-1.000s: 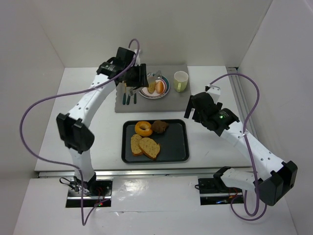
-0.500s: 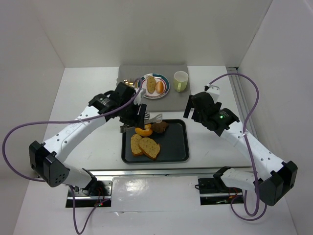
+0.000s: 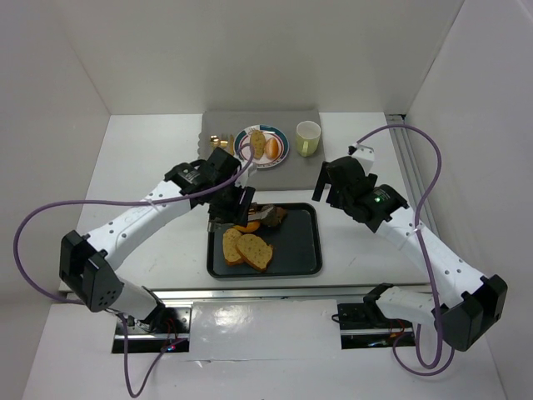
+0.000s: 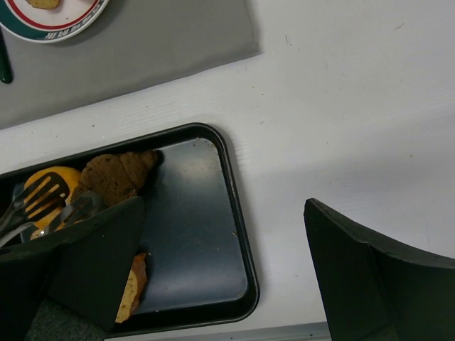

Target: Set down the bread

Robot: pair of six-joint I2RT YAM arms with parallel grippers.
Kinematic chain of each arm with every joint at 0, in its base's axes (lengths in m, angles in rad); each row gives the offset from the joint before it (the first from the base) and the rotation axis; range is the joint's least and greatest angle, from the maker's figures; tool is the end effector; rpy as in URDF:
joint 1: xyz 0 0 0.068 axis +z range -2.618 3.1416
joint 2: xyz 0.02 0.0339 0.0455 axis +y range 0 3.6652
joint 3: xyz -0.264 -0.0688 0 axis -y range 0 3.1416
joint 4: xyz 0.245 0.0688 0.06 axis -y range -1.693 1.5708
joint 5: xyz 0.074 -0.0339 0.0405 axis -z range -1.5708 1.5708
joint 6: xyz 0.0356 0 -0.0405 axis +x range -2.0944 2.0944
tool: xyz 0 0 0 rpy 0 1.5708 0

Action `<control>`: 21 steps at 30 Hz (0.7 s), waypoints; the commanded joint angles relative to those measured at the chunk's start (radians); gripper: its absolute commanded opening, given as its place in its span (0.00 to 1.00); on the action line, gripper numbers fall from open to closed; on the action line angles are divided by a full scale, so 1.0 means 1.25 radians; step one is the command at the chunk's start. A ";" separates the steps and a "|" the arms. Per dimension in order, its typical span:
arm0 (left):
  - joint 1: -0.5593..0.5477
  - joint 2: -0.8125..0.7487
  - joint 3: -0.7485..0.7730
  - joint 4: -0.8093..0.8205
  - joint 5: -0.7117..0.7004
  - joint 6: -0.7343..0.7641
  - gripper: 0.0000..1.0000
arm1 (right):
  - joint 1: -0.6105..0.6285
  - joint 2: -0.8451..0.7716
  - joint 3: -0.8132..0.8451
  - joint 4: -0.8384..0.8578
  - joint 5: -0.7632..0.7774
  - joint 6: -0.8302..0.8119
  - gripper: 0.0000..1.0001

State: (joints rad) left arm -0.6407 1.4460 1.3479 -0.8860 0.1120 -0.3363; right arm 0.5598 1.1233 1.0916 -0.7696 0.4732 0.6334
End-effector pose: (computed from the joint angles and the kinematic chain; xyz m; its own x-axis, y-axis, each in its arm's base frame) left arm 0.2360 -0.1810 0.3201 -0.8426 0.2192 -0.4919 0.3873 0.8814 -0.2706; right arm 0.2002 0.1063 0.3278 -0.6113 0.2387 -0.7546 0.1958 0.9694 0.1480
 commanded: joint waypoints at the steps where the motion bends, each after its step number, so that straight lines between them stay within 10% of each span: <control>1: -0.019 0.022 0.000 0.019 -0.012 0.016 0.66 | -0.005 -0.020 0.000 0.043 0.003 -0.009 1.00; 11: -0.035 0.047 0.024 0.003 0.005 0.016 0.53 | -0.005 -0.027 -0.007 0.050 0.003 -0.016 1.00; 21: -0.042 0.047 0.119 -0.053 0.005 0.033 0.04 | -0.005 -0.020 -0.007 0.057 0.010 -0.016 1.00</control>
State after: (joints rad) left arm -0.6899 1.5047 1.4128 -0.9306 0.1059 -0.3332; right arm 0.5598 1.1137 1.0863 -0.7616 0.4732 0.6270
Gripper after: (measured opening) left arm 0.410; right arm 0.999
